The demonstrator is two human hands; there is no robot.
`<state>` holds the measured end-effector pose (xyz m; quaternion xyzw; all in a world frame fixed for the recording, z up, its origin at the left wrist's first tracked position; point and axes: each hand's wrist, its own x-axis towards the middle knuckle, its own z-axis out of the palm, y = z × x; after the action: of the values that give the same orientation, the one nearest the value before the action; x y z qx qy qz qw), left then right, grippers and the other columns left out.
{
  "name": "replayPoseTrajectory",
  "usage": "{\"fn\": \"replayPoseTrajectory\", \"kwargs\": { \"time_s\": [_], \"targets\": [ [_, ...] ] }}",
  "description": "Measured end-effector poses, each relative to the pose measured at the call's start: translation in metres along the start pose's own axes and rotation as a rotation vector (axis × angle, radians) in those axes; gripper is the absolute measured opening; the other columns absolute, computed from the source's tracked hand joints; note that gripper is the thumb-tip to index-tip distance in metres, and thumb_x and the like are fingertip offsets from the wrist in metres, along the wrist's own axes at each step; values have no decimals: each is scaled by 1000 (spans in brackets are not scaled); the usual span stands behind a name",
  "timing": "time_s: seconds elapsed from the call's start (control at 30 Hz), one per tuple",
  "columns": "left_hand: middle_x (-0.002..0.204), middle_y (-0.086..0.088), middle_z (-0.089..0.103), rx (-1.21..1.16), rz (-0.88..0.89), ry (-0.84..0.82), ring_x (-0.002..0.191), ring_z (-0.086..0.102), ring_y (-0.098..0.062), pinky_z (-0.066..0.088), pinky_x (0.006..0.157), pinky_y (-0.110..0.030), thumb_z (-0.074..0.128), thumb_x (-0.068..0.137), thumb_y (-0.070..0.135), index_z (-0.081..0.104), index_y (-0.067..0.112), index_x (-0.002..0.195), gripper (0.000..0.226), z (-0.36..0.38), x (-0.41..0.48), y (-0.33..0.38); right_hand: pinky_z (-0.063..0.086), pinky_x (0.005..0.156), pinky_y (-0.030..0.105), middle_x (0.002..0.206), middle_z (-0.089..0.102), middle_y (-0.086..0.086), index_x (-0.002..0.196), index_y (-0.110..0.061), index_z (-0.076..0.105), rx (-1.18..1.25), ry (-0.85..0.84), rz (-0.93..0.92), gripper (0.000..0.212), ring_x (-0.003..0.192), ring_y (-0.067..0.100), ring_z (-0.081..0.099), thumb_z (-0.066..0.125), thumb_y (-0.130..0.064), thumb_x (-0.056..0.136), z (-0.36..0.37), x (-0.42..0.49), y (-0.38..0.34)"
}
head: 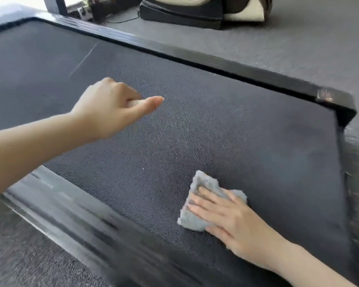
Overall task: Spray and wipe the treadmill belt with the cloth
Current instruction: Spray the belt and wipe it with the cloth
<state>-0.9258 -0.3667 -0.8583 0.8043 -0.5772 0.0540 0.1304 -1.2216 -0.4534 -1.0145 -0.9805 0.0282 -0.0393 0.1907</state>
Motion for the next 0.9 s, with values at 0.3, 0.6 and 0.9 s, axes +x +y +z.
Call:
{"fn": "replayPoseTrajectory", "kwargs": {
  "time_s": [0.3, 0.6, 0.9],
  "targets": [
    [49, -15, 55, -214, -5, 33, 49, 54, -31, 49, 60, -46, 24, 79, 81, 49, -3, 56, 90, 41, -35, -28, 9, 120, 36, 153, 20, -21, 142, -34, 27, 34, 321, 612, 43, 143, -3, 9, 36, -26, 101, -26, -10, 76],
    [51, -20, 55, -242, -64, 88, 51, 53, -35, 48, 60, -51, 25, 78, 79, 50, -6, 58, 92, 26, -47, -55, 5, 118, 35, 159, 17, -5, 148, -24, 30, 36, 205, 651, 44, 147, 11, 6, 30, -25, 104, -39, 181, 81],
    [42, -12, 43, -225, -42, 98, 40, 38, -25, 42, 50, -43, 24, 80, 80, 39, -1, 51, 87, 23, -57, -49, 7, 119, 43, 155, 28, -12, 146, -27, 35, 13, 62, 28, 46, 146, 5, 8, 38, -33, 101, 22, 164, -39]
  ]
}}
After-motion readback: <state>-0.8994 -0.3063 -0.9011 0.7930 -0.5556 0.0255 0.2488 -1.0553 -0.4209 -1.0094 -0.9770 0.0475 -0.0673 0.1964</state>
